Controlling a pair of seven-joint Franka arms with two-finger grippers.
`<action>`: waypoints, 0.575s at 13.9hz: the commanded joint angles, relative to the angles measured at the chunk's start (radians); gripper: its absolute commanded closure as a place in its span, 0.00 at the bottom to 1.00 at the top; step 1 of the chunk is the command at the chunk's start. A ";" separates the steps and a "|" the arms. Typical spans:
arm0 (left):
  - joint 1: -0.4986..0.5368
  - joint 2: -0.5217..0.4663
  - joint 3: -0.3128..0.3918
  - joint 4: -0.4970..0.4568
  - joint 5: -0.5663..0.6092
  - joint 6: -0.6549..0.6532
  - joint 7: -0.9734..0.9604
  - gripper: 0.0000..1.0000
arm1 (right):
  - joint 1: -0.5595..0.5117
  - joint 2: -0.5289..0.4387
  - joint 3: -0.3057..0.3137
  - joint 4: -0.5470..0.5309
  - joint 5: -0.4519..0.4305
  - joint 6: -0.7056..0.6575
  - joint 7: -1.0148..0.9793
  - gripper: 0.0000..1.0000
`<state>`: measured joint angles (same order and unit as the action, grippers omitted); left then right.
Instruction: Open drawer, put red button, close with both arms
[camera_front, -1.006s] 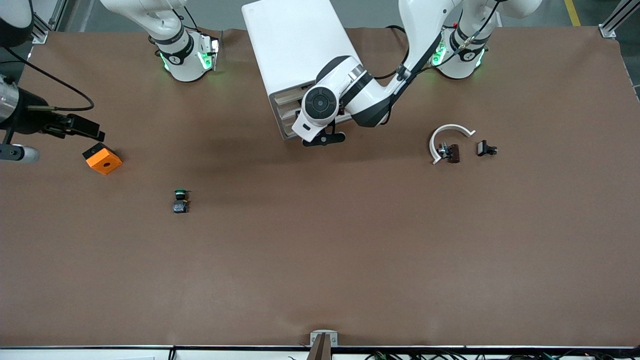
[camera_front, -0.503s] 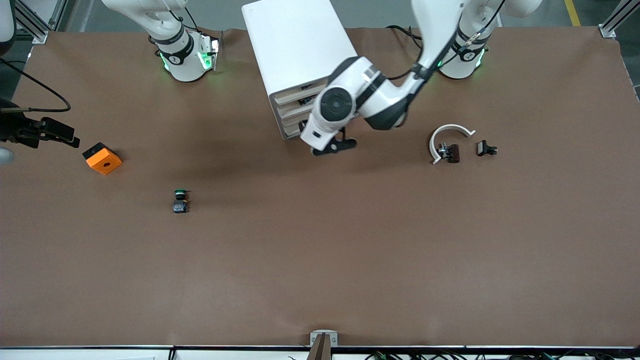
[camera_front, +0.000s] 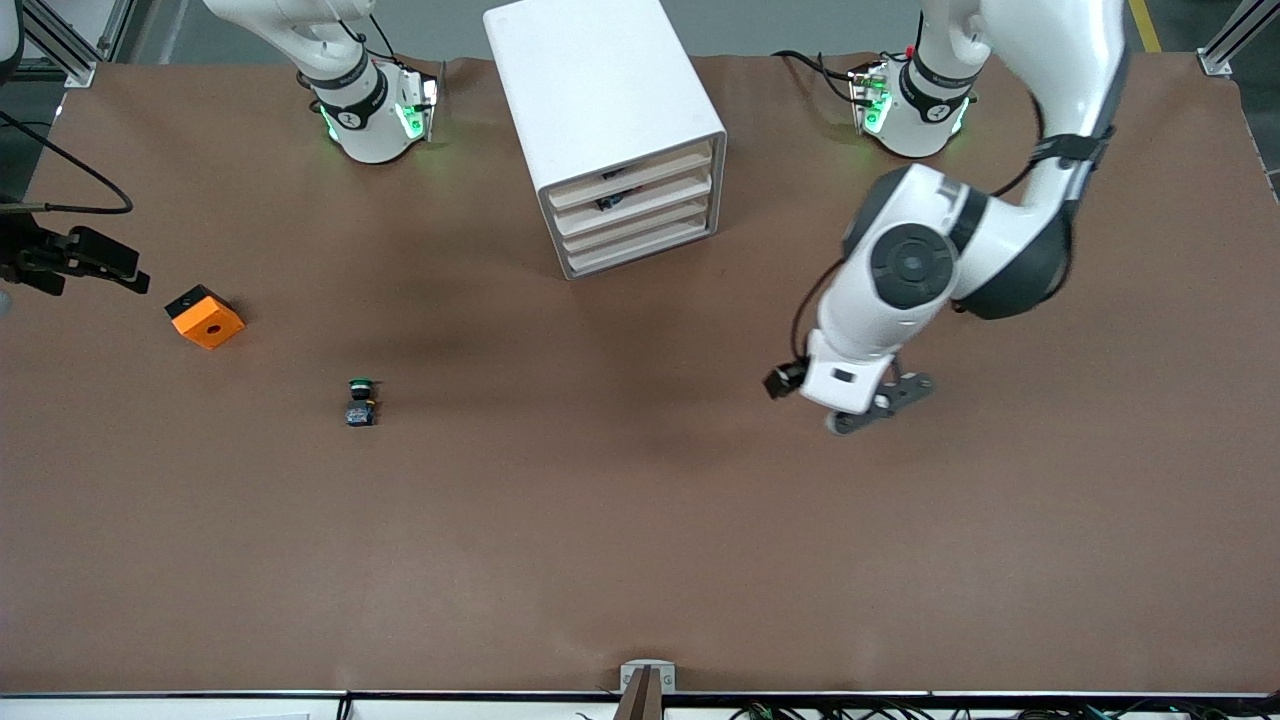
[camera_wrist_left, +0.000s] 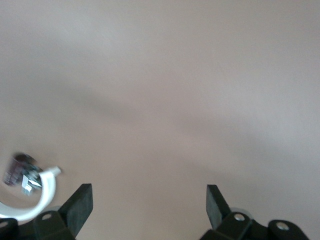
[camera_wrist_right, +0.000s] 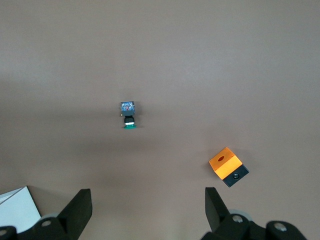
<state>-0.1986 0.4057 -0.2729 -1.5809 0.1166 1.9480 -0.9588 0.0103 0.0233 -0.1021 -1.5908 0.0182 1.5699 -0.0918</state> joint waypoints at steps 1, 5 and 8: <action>0.073 -0.066 -0.011 -0.007 0.066 -0.044 0.024 0.00 | -0.016 -0.013 0.013 -0.001 -0.011 -0.002 -0.012 0.00; 0.171 -0.191 -0.012 0.001 0.066 -0.153 0.205 0.00 | -0.010 -0.011 0.015 -0.001 -0.038 -0.001 -0.011 0.00; 0.206 -0.283 -0.015 0.005 0.055 -0.257 0.313 0.00 | -0.009 -0.011 0.018 0.002 -0.054 0.004 -0.011 0.00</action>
<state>-0.0102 0.1933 -0.2737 -1.5582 0.1691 1.7509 -0.7044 0.0102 0.0234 -0.0976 -1.5906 -0.0147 1.5708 -0.0922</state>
